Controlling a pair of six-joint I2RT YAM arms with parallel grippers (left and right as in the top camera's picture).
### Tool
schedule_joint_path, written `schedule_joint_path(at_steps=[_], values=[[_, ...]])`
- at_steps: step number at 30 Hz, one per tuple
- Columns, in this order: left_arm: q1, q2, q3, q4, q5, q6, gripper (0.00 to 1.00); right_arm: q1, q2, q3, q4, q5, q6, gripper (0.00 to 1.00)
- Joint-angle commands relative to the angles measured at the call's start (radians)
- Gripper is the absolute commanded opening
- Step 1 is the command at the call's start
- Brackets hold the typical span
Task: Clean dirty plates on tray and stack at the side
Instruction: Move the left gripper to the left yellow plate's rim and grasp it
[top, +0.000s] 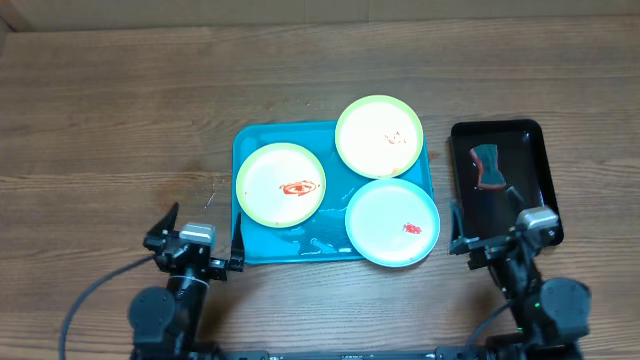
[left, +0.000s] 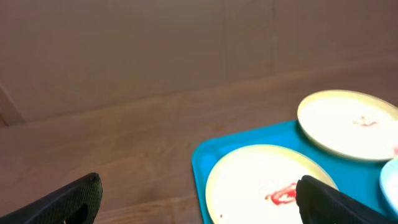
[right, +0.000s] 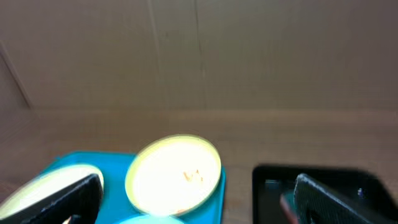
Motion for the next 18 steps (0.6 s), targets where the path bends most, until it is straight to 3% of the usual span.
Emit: schedule_joint_path(at_steps=[1,6,11,18], values=[[-0.006,0.145,0.211,-0.066,0.045,0.02,1.0,0.004,0.152,0.208,-0.062,0.01,0.002,1.0],[-0.006,0.383,0.455,-0.207,0.084,0.019,1.0,0.004,0.403,0.495,-0.265,0.014,0.0,1.0],[-0.006,0.682,0.782,-0.455,0.109,0.019,1.0,0.004,0.68,0.795,-0.513,0.035,0.0,1.0],[-0.006,1.056,1.121,-0.726,0.264,0.018,1.0,0.004,0.966,1.052,-0.751,0.035,0.0,1.0]])
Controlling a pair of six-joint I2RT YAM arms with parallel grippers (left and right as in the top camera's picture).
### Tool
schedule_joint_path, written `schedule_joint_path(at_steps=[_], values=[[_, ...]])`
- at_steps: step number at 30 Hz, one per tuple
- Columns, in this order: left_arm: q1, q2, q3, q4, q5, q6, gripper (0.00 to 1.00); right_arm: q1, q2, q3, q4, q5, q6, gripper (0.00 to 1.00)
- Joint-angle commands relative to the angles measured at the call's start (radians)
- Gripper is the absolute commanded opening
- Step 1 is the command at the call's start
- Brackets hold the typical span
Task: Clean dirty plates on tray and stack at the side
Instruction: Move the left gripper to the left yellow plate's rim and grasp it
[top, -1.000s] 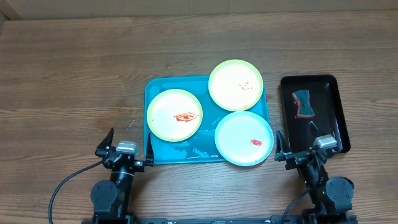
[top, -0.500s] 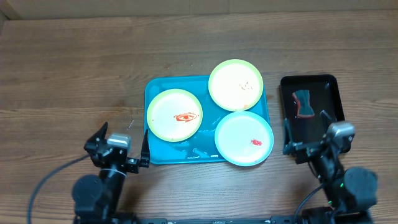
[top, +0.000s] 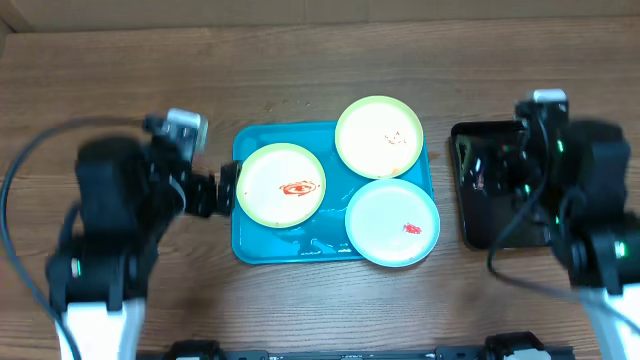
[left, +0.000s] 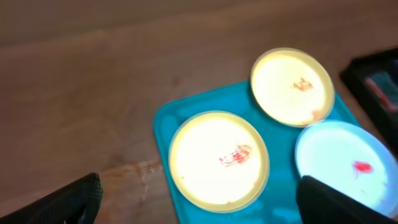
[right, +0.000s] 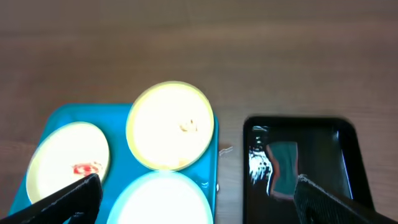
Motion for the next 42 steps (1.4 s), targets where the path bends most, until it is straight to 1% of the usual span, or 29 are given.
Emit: schedule_joint_path(at_steps=[1,3,7,10,14,18,19,20,21,23,25,28,32,37,42], values=[[-0.006,0.156,0.12,-0.071,0.146,0.018,1.0,0.004,0.091,0.077,-0.026,0.007,0.004,1.0],[-0.006,0.229,0.141,-0.086,0.2,0.007,1.0,0.004,0.136,0.077,-0.027,-0.043,0.008,1.0],[-0.006,0.332,0.14,-0.116,0.23,0.002,1.0,0.004,0.191,0.077,-0.031,-0.137,0.008,1.0],[-0.006,0.409,0.14,-0.139,0.232,-0.002,1.0,0.004,0.217,0.077,-0.031,-0.147,0.008,1.0],[-0.006,0.507,0.14,-0.141,0.235,-0.048,1.0,0.004,0.233,0.077,-0.03,-0.145,0.007,1.0],[-0.007,0.597,0.14,-0.123,0.216,-0.054,1.0,0.004,0.239,0.077,-0.03,-0.145,0.007,1.0],[-0.008,0.614,0.14,-0.124,0.193,-0.071,1.0,0.004,0.239,0.077,-0.03,-0.145,0.007,1.0],[-0.009,0.638,0.14,-0.127,0.137,-0.119,1.0,0.004,0.241,0.077,-0.029,-0.145,0.007,1.0],[-0.01,0.654,0.14,-0.129,0.091,-0.16,0.98,0.004,0.241,0.077,-0.029,-0.145,0.007,1.0],[-0.023,0.711,0.14,-0.134,-0.023,-0.247,0.8,0.004,0.243,0.077,-0.022,-0.145,0.007,1.0],[-0.032,0.745,0.14,-0.132,-0.06,-0.283,0.73,0.004,0.246,0.077,-0.018,-0.145,0.007,1.0],[-0.044,0.785,0.14,-0.121,-0.074,-0.304,0.66,0.004,0.25,0.077,-0.019,-0.145,0.007,1.0],[-0.049,0.829,0.14,-0.098,-0.083,-0.309,0.61,0.004,0.254,0.077,-0.019,-0.145,0.008,1.0],[-0.049,0.875,0.14,-0.084,-0.196,-0.36,0.56,0.004,0.254,0.077,-0.019,-0.145,0.007,1.0],[-0.051,0.921,0.14,-0.04,-0.192,-0.359,0.51,0.004,0.254,0.077,-0.019,-0.145,0.007,1.0]])
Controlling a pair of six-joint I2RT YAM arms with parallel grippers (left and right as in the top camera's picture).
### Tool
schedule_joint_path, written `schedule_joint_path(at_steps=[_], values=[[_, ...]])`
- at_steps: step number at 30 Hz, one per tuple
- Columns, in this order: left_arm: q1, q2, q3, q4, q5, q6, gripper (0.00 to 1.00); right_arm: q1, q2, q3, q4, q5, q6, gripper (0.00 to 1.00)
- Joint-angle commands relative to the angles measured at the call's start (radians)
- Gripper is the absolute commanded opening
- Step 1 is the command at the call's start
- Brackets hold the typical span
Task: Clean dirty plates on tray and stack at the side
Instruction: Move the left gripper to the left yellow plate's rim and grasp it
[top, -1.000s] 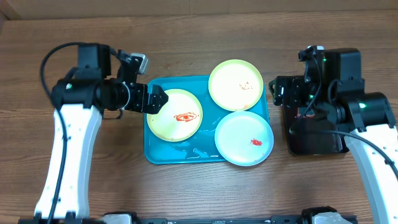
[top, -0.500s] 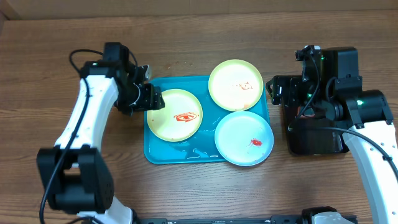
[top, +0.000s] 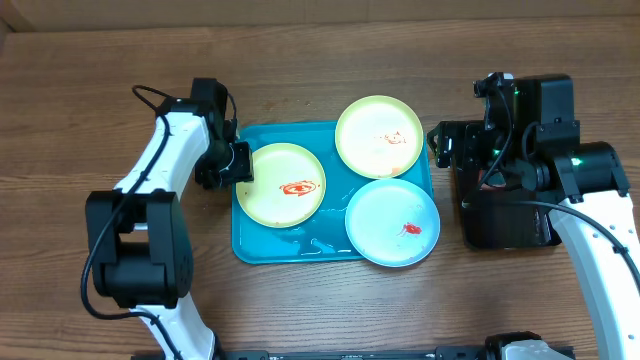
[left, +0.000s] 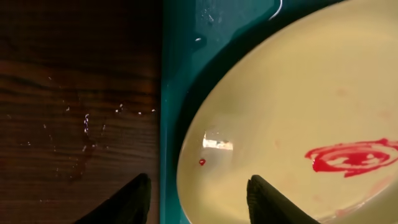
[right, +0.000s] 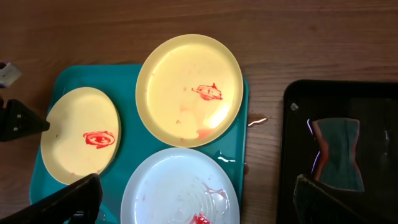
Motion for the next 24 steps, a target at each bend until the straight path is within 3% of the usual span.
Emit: schedule_joint_path(at_steps=[1,7,24], values=[[-0.008,0.04,0.019,0.03,-0.027,-0.022,0.49,0.004,0.0,0.028,0.006,-0.008,0.004,1.0],[-0.035,0.051,0.019,0.066,-0.001,-0.009,0.44,0.004,0.0,0.028,0.006,-0.008,0.004,1.0],[-0.067,0.052,-0.043,0.114,-0.039,-0.008,0.45,0.004,0.0,0.028,0.003,-0.007,0.004,1.0]])
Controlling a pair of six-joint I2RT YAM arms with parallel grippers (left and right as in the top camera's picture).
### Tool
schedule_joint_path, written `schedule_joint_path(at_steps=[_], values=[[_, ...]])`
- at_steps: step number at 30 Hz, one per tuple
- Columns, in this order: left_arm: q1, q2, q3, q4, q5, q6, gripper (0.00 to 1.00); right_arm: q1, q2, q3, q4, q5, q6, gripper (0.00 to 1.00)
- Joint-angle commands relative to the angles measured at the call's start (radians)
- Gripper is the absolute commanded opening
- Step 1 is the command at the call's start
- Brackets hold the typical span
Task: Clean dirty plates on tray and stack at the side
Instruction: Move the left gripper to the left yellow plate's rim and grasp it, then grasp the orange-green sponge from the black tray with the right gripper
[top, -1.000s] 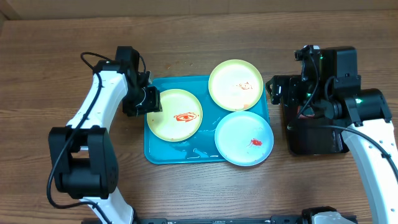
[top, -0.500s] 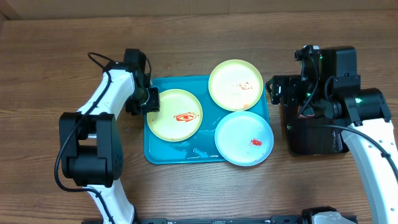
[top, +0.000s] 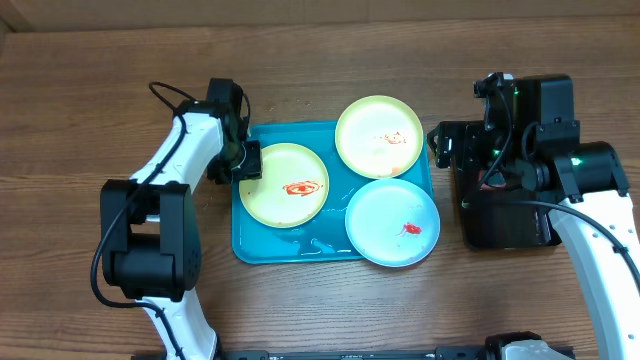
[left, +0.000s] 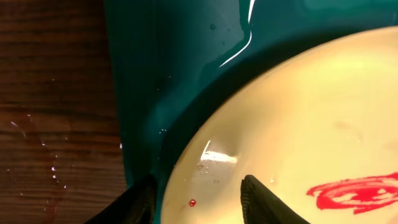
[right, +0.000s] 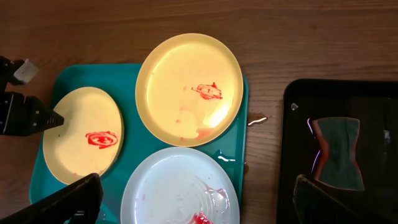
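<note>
Three dirty plates lie on a teal tray (top: 290, 240): a yellow-green one with a red swirl (top: 283, 184) at the left, a yellow one with small red marks (top: 378, 136) at the back, and a white one with a red smear (top: 392, 222) at the front right. My left gripper (top: 245, 160) is low and open at the swirl plate's left rim. In the left wrist view its fingers (left: 134, 202) straddle that rim (left: 199, 208). My right gripper (right: 205, 205) hangs high and wide open, holding nothing.
A black tray (right: 373, 112) stands right of the teal one, partly under my right arm. A teal and red sponge (right: 339, 154) lies in it. Water drops wet the wood (left: 37, 155) left of the teal tray.
My left gripper has shifted a little to the right, from the tray's left edge to the swirl plate's rim, which now lies between its open fingers. The right arm has not moved.
Both arms were folded at the table's near edge with open grippers. Then both were raised over the table. Then the left gripper was low at the teal tray's left edge and the right hung high between the trays. Now the left straddles the swirl plate's rim.
</note>
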Motion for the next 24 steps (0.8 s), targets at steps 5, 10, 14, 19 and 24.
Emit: schedule_joint_path(at_steps=[5,10,14,19,24], values=[[-0.021,0.011,-0.057,0.037,0.016,0.051,0.3,0.004,-0.001,0.028,0.005,-0.007,0.004,0.99],[-0.021,0.011,-0.07,0.031,0.02,0.059,0.16,0.004,-0.001,0.028,0.005,-0.008,0.004,0.98],[-0.021,0.011,-0.104,0.067,0.016,0.077,0.15,0.004,-0.001,0.028,0.005,-0.007,0.005,0.96],[-0.021,0.011,-0.172,0.148,0.016,0.077,0.04,0.004,-0.001,0.028,0.004,-0.007,0.008,0.9],[-0.021,0.011,-0.186,0.165,0.016,0.077,0.04,0.004,0.0,0.031,-0.031,0.157,0.171,0.85]])
